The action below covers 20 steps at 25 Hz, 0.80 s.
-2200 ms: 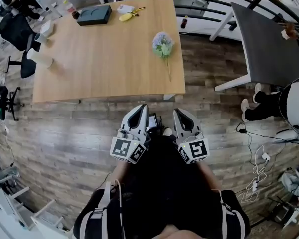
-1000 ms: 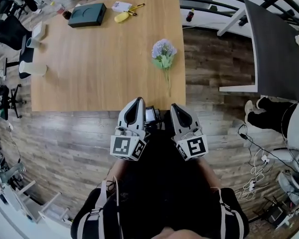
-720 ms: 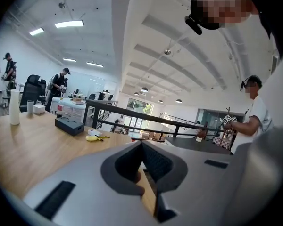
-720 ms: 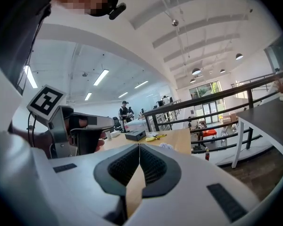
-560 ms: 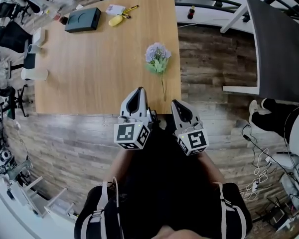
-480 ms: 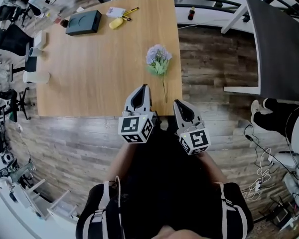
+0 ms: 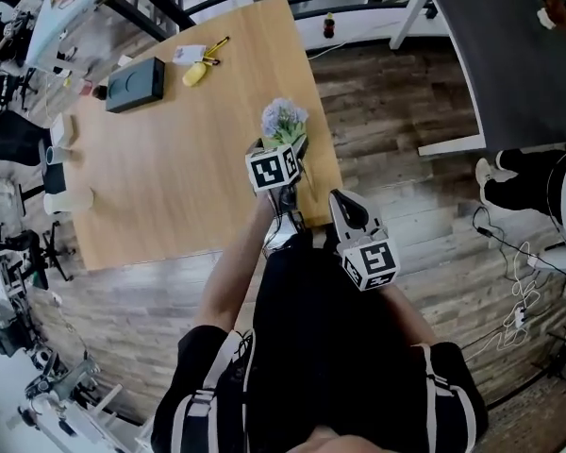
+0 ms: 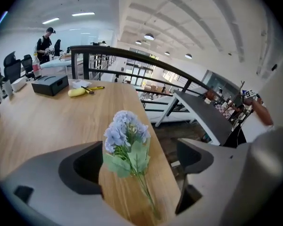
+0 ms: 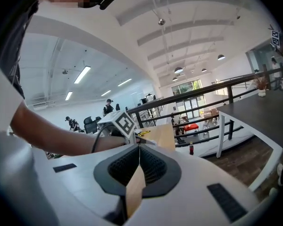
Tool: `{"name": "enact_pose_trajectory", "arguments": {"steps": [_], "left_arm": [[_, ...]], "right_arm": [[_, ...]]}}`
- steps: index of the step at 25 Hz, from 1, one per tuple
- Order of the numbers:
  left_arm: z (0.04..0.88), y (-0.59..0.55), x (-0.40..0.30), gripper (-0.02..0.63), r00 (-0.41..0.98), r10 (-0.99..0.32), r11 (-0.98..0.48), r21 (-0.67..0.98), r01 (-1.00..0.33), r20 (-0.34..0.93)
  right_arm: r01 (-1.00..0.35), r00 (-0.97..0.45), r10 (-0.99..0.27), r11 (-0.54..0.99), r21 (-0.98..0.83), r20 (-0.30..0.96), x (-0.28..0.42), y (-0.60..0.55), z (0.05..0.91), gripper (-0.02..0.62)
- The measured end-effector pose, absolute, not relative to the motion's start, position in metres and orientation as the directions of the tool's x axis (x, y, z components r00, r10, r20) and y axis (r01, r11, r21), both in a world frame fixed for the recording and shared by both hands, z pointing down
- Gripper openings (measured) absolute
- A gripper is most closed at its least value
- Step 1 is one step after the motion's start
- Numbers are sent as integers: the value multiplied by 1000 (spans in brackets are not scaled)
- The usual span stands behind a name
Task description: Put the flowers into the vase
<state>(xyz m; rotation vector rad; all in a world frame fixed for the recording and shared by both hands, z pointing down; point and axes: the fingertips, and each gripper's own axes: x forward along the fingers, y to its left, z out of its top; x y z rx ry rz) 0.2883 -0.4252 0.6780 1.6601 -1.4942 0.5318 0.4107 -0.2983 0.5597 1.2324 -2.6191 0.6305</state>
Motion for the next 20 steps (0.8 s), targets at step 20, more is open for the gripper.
{"name": "enact_pose_trajectory", "arguments": {"steps": [20], "left_arm": [[806, -468, 286, 568, 52, -234, 86, 74, -993, 971]], "right_arm": [[-861, -501, -769, 399, -314, 397, 470, -307, 586, 17]]}}
